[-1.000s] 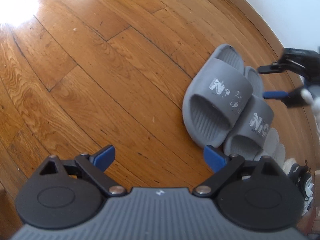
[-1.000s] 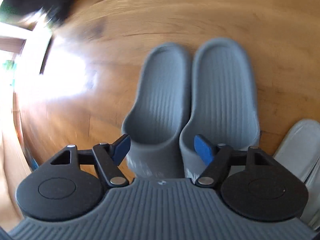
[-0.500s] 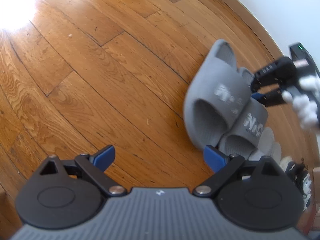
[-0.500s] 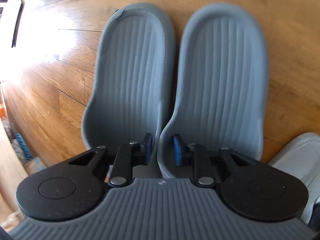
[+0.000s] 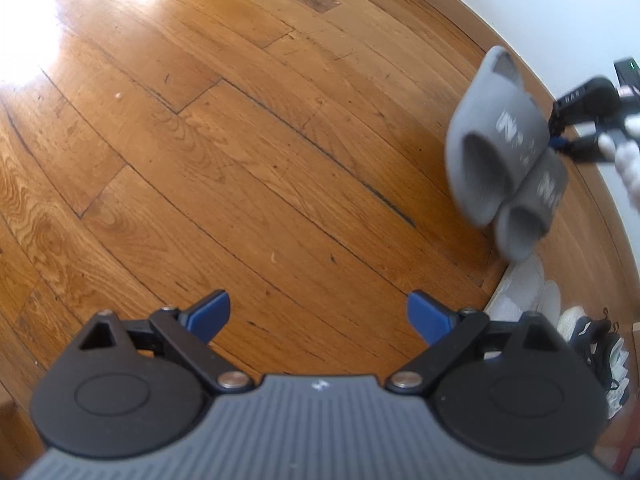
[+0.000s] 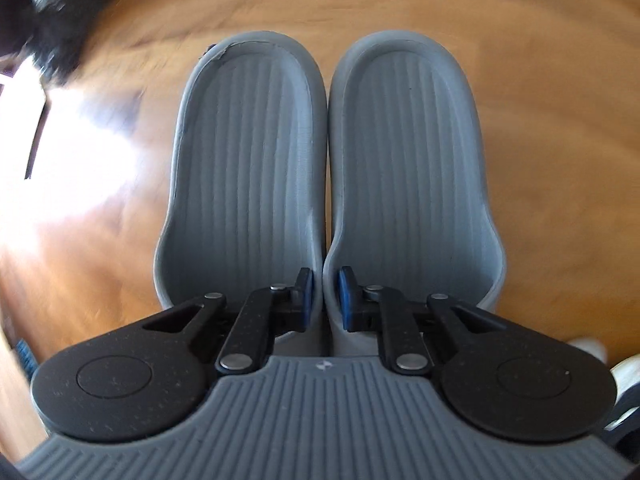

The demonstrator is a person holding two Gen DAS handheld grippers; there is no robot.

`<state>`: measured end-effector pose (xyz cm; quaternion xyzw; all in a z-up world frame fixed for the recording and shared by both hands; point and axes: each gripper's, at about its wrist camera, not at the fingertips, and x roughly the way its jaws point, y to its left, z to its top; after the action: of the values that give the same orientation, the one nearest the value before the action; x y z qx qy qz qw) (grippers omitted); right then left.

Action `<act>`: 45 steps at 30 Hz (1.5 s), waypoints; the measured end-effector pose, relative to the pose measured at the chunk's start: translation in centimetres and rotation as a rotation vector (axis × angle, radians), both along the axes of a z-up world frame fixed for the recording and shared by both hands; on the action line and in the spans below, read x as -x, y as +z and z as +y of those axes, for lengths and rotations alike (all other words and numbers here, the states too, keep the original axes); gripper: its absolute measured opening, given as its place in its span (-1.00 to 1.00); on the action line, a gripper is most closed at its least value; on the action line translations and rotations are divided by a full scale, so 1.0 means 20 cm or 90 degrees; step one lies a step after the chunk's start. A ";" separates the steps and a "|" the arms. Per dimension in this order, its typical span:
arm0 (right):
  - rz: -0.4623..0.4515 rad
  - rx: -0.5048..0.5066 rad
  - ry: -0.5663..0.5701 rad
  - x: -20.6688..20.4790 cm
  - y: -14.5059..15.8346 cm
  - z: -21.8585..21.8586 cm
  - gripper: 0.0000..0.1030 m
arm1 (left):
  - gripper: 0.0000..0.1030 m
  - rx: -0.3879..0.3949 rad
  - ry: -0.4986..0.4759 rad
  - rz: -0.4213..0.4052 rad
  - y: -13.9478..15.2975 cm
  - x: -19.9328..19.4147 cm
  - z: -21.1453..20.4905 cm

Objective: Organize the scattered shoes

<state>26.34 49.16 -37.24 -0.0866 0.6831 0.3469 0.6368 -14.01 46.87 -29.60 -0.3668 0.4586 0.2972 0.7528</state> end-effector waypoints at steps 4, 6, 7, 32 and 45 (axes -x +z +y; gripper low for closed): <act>-0.034 0.006 -0.047 -0.28 0.03 0.07 -0.76 | 0.86 -0.005 -0.006 0.006 0.01 -0.01 -0.01; -0.047 0.008 -0.066 -0.38 0.04 0.11 -0.76 | 0.86 -0.010 -0.006 0.006 0.03 -0.01 0.00; -0.052 0.007 -0.074 -0.42 0.05 0.13 -0.76 | 0.86 -0.011 -0.007 0.005 0.04 -0.02 0.00; -0.131 -0.038 -0.116 -0.84 -0.03 0.29 -0.64 | 0.87 -0.006 -0.047 -0.016 0.21 -0.11 0.05; 0.053 -0.064 0.029 -0.29 -0.05 -0.81 0.24 | 0.87 -0.013 -0.058 -0.015 0.24 -0.08 -0.01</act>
<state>32.09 32.88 -38.31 -0.0553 0.6885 0.3988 0.6032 -12.50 46.63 -24.84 -0.3413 0.4633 0.2628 0.7745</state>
